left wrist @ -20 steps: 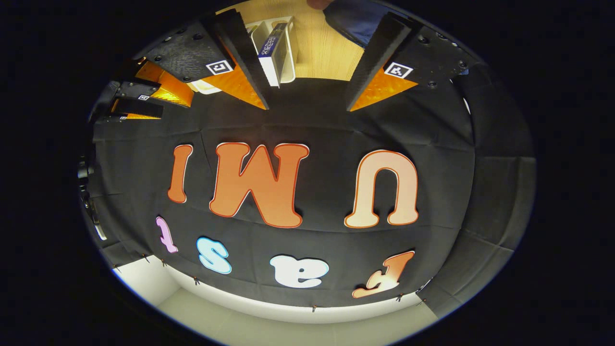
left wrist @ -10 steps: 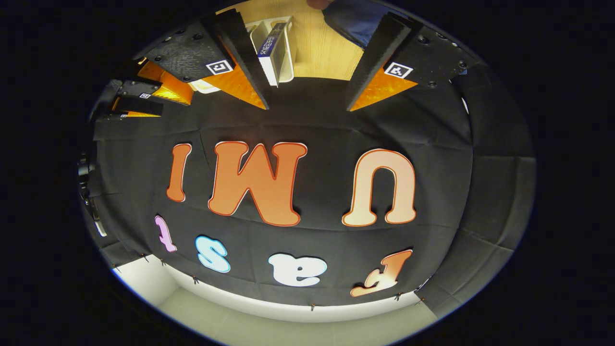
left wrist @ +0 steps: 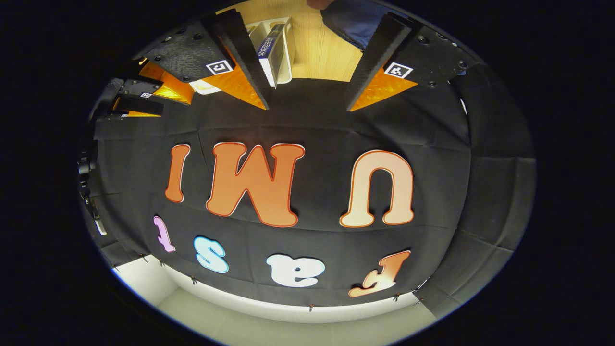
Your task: Open the schoolbag, grab two books from the bookshelf and put them into the schoolbag.
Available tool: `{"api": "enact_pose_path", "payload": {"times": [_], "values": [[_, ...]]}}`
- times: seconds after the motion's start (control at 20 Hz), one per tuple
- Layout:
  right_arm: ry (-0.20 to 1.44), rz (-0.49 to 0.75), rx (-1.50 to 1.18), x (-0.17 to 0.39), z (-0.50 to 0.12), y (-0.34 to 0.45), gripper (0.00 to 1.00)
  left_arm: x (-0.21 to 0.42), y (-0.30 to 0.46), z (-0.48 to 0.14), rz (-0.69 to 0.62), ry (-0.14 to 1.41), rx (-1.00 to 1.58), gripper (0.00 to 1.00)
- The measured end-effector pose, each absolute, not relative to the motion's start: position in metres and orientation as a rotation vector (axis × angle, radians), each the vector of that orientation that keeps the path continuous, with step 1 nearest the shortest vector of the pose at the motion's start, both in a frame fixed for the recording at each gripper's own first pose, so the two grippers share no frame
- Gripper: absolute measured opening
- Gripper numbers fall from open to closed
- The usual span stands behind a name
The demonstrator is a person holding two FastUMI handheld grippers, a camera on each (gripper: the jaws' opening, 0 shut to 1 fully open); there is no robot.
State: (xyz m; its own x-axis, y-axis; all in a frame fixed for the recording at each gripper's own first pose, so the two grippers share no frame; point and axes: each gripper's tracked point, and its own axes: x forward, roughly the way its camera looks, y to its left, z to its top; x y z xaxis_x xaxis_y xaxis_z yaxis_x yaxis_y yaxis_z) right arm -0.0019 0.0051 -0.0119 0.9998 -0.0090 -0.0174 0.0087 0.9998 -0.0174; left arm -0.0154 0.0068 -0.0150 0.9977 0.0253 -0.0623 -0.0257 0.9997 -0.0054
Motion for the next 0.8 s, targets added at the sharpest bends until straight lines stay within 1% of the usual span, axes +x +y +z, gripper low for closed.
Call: {"api": "enact_pose_path", "payload": {"times": [0.5,0.65,0.8], "values": [[0.036,0.009,-0.027,0.002,-0.020,0.011,0.97,-0.022,0.018,-0.019,0.047,0.073,-0.006,0.98],[0.050,0.015,-0.026,0.002,-0.026,0.013,0.97,-0.020,0.021,-0.035,0.035,0.126,0.011,0.98],[0.062,0.017,-0.025,0.003,-0.031,0.012,0.97,-0.022,0.027,-0.064,0.012,0.221,0.008,0.98]]}}
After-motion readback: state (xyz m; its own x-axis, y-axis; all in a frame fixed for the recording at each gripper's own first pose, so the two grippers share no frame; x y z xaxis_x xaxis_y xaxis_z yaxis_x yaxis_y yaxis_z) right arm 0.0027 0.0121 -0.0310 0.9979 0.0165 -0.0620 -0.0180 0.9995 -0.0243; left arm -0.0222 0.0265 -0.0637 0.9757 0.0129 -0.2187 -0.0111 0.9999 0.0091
